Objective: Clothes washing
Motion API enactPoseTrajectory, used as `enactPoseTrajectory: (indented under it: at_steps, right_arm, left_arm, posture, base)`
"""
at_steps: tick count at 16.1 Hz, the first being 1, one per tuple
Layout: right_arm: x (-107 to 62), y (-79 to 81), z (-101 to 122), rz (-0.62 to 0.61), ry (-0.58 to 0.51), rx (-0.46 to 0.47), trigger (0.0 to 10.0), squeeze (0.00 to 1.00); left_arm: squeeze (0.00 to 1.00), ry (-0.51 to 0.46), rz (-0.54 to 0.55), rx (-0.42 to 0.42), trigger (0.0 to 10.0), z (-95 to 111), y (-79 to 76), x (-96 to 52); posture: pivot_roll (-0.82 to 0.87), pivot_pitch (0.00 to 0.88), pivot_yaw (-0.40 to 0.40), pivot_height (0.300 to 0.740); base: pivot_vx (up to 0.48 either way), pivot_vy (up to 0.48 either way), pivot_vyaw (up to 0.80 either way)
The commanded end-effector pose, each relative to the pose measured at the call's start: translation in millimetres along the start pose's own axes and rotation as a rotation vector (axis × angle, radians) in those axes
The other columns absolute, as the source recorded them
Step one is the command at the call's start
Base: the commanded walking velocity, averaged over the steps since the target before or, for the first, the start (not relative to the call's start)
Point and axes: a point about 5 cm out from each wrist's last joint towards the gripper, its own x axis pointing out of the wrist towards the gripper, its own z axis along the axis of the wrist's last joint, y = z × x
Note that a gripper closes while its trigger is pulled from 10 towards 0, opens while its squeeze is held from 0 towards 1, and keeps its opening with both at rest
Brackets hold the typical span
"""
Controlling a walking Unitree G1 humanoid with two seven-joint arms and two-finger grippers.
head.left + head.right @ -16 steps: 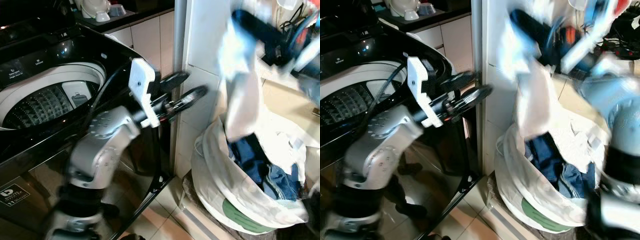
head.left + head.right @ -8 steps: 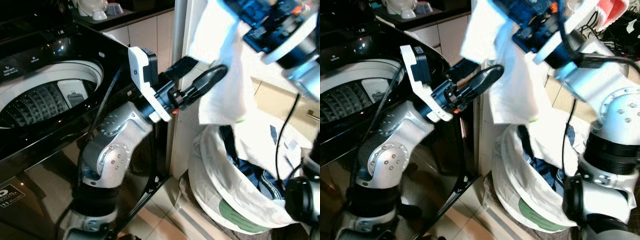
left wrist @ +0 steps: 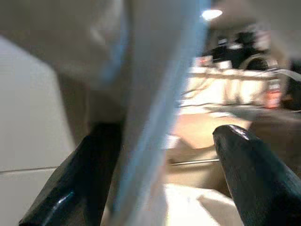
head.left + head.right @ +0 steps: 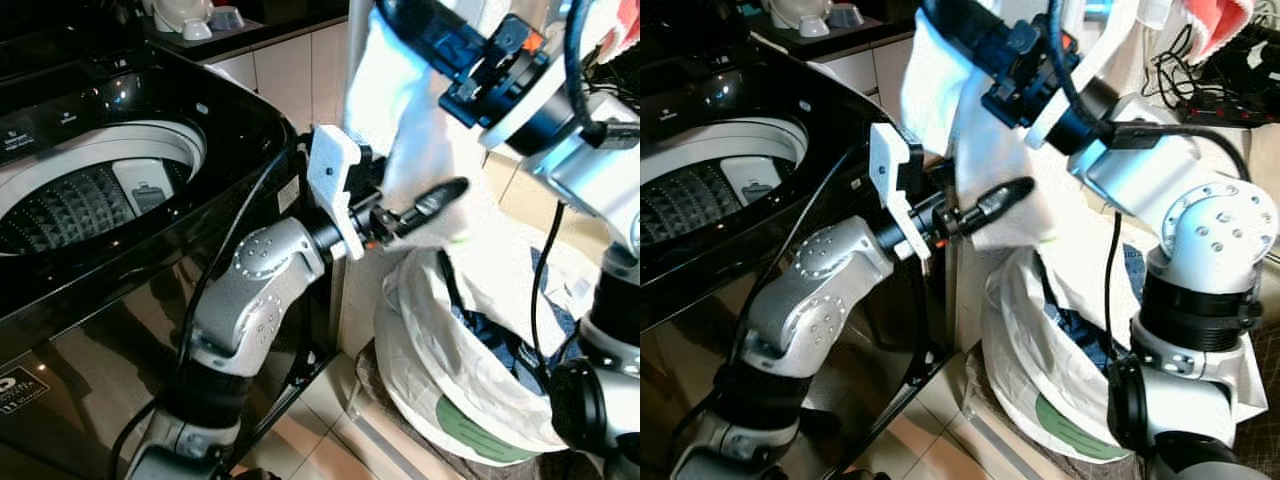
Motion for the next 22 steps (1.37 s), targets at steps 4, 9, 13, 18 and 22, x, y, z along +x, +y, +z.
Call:
enactPoseTrajectory:
  at_steps: [4, 9, 13, 18, 22]
  right_arm:
    - [3.1, 13.7, -2.1, 0.044, 0.004, -0.013, 0.0, 0.0]
    - [3.0, 12.2, -2.5, 0.035, 0.002, -0.008, 0.0, 0.0]
    - [2.6, 10.5, -1.6, 0.028, -0.001, -0.01, 0.0, 0.0]
    - [2.0, 9.5, -2.1, 0.016, 0.005, -0.029, 0.0, 0.0]
    - [2.3, 9.9, -2.6, 0.02, 0.008, -0.032, 0.0, 0.0]
  left_arm:
    - [0.0, -0.032, 0.093, 0.039, 0.8, 4.4, 15.0, -1.0]
    - [0.0, -0.06, 0.09, 0.008, 0.0, 5.8, 15.6, -2.5]
    - [0.0, -0.072, 0.084, -0.004, 0.0, 7.6, 16.2, -2.3]
    - [0.0, -0.087, 0.104, -0.003, 0.0, 11.0, 20.5, -2.9]
    - [0.0, -0.088, 0.12, 0.003, 0.0, 12.7, 24.7, -4.8]
  posture:
    - [-0.08, 0.0, 0.015, 0.74]
    - [-0.07, 0.0, 0.01, 0.74]
    - [-0.07, 0.0, 0.013, 0.74]
    - [-0.07, 0.0, 0.017, 0.74]
    - [-0.07, 0.0, 0.017, 0.74]
  base:
    - [0.0, 0.0, 0.0]
    - [0.0, 0.0, 0.0]
    - [0.0, 0.0, 0.0]
    - [0.0, 0.0, 0.0]
    - [0.0, 0.0, 0.0]
